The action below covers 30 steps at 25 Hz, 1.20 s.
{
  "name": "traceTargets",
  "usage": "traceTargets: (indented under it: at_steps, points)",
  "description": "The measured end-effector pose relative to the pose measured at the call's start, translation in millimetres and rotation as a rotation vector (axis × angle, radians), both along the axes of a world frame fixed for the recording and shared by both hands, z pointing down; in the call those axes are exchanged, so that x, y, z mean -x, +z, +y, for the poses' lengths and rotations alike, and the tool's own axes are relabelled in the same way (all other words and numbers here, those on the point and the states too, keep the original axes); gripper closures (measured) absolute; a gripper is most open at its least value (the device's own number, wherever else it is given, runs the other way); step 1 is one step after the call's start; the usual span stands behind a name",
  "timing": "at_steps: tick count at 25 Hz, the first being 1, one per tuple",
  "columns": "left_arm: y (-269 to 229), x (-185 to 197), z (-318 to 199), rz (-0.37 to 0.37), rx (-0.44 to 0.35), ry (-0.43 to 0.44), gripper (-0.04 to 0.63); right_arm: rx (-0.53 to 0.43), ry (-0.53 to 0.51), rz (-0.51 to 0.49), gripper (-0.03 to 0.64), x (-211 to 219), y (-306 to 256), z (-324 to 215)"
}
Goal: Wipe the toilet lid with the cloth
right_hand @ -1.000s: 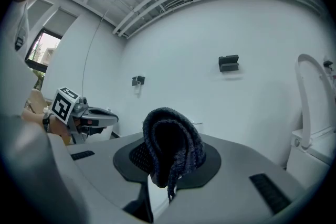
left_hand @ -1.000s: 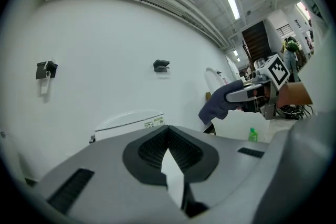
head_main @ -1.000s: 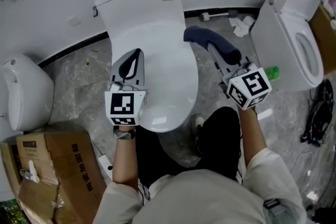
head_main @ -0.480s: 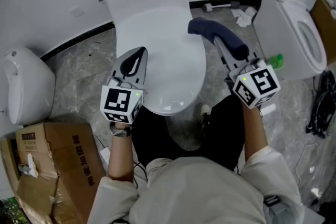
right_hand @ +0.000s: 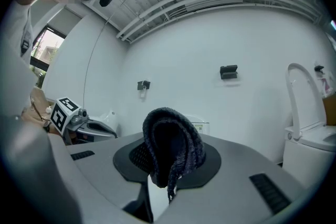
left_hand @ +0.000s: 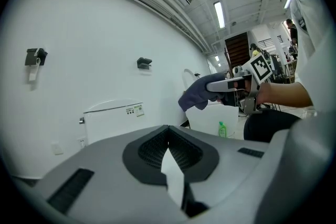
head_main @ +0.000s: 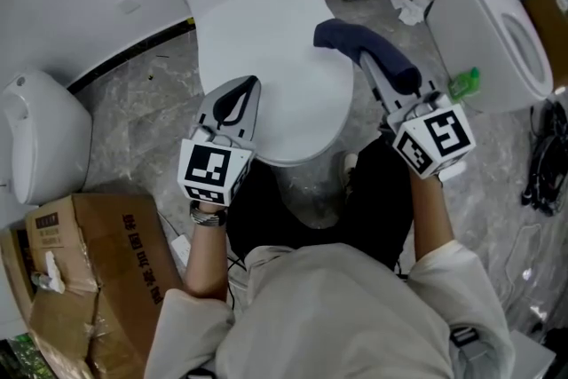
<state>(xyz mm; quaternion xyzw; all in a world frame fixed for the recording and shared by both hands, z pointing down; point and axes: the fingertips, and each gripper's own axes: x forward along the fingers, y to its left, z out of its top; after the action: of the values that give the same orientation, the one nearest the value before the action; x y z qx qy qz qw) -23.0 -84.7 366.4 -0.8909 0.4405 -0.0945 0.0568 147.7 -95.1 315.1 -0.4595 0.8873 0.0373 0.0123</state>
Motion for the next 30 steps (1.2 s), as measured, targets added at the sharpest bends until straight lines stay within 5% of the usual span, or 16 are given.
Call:
traceTargets:
  at_steps: [13, 19, 26, 30]
  points:
    - [13.9, 5.9, 17.0, -0.016, 0.013, 0.074, 0.537, 0.013, -0.040, -0.027, 0.532, 28.5, 7.8, 3.8]
    - [42.2, 14.5, 36.8, -0.149, 0.058, 0.095, 0.494, 0.048, -0.063, -0.036, 0.532, 36.8, 26.2, 13.3]
    - [66.3, 65.9, 33.1, -0.072, 0.154, -0.094, 0.468, 0.055, -0.102, -0.034, 0.532, 49.3, 33.0, 15.0]
    - [79.0, 82.3, 38.2, 0.052, 0.236, -0.159, 0.418, 0.061, -0.131, -0.030, 0.532, 58.9, 37.0, 14.1]
